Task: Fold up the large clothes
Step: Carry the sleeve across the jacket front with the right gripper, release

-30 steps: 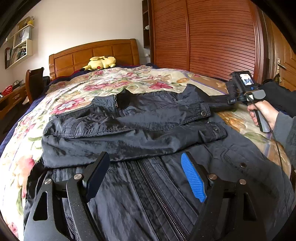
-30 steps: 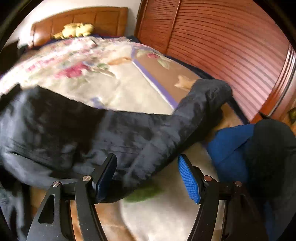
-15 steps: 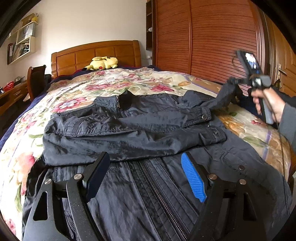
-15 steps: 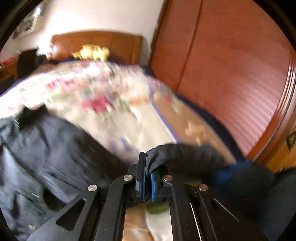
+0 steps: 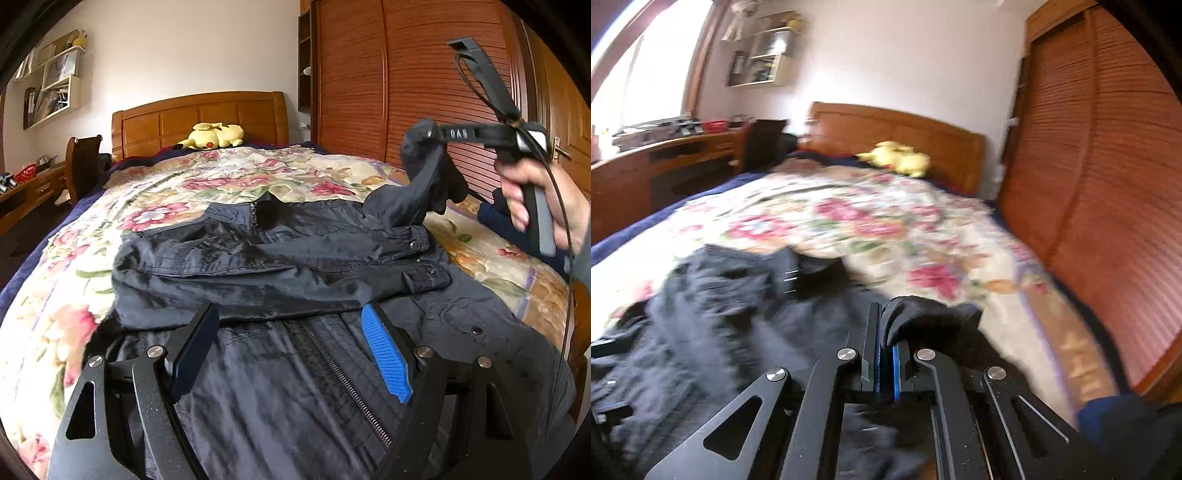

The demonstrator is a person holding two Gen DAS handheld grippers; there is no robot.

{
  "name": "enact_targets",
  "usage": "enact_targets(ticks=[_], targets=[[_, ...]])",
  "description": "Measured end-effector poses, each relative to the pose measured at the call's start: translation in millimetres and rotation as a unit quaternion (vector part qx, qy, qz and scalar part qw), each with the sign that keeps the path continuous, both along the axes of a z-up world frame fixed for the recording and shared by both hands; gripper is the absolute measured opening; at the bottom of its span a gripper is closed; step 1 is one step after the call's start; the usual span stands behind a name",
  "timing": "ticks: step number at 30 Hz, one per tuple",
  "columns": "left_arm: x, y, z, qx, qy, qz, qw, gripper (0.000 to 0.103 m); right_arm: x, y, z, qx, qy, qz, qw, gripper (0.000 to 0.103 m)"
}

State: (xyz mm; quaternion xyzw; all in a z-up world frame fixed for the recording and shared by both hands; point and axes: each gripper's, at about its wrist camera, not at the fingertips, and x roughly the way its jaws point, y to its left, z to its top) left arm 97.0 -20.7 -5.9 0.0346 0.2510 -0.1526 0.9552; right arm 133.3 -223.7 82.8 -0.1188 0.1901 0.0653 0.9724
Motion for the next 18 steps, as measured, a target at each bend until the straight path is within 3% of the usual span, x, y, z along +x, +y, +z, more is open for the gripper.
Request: enact_targets(ticks=[4,9,14,18], targets=[[-3,9,1,-0.004,-0.001,0.003,1.0000,0.080,-7,19,-31,0.009,0.047,0.039,0.998,0.004],[-5,15,1,-0.003,-0.001,0.006,1.0000,0.080,-3,17,-59,0.039,0.099,0.047,0.993,0.004],[-7,25,0,-0.018,0.001,0.008,0.9998,0.080,6,19,-70,0.039,0.126,0.046,0.990,0.015],[-10,32,1,-0.027,-0.004,0.012,0.9995,0.080,0,24,-76,0.009,0.139,0.037,0.990,0.033]])
